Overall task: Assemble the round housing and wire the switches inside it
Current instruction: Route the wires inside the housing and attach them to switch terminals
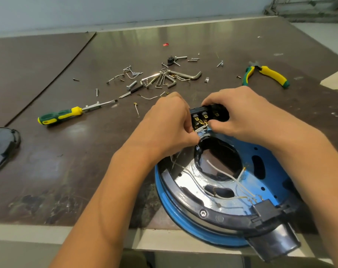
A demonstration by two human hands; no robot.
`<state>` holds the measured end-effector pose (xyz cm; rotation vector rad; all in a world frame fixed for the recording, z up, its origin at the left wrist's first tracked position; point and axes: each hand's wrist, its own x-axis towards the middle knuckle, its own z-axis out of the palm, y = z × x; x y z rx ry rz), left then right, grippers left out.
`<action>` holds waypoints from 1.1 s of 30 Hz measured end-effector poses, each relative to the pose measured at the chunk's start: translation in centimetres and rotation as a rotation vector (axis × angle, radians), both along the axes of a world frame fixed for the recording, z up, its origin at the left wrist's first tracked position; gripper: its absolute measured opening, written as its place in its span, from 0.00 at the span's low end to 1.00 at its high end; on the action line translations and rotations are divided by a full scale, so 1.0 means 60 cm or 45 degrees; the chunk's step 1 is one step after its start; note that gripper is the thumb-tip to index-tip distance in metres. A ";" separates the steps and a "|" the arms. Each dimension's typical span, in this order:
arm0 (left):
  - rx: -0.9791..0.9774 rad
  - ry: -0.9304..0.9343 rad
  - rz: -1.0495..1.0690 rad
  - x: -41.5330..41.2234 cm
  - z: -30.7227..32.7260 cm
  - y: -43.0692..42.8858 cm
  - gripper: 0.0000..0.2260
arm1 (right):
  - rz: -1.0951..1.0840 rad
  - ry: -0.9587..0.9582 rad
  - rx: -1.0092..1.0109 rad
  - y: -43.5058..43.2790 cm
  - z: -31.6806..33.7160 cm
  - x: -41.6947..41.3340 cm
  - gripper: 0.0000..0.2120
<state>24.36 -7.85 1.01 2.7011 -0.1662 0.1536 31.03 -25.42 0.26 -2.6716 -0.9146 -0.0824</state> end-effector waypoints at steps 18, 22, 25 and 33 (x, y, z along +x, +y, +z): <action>0.037 -0.026 -0.024 -0.001 0.000 -0.002 0.06 | -0.086 -0.006 -0.021 -0.003 0.000 0.000 0.17; -0.017 0.018 -0.043 -0.003 0.009 0.006 0.08 | -0.072 0.075 0.047 -0.002 0.001 -0.003 0.16; -0.059 0.068 -0.063 -0.006 0.021 0.019 0.10 | -0.051 0.162 0.097 -0.003 0.003 -0.007 0.17; 0.034 0.118 -0.028 -0.005 0.014 0.013 0.07 | -0.070 0.249 0.145 -0.002 0.010 -0.013 0.22</action>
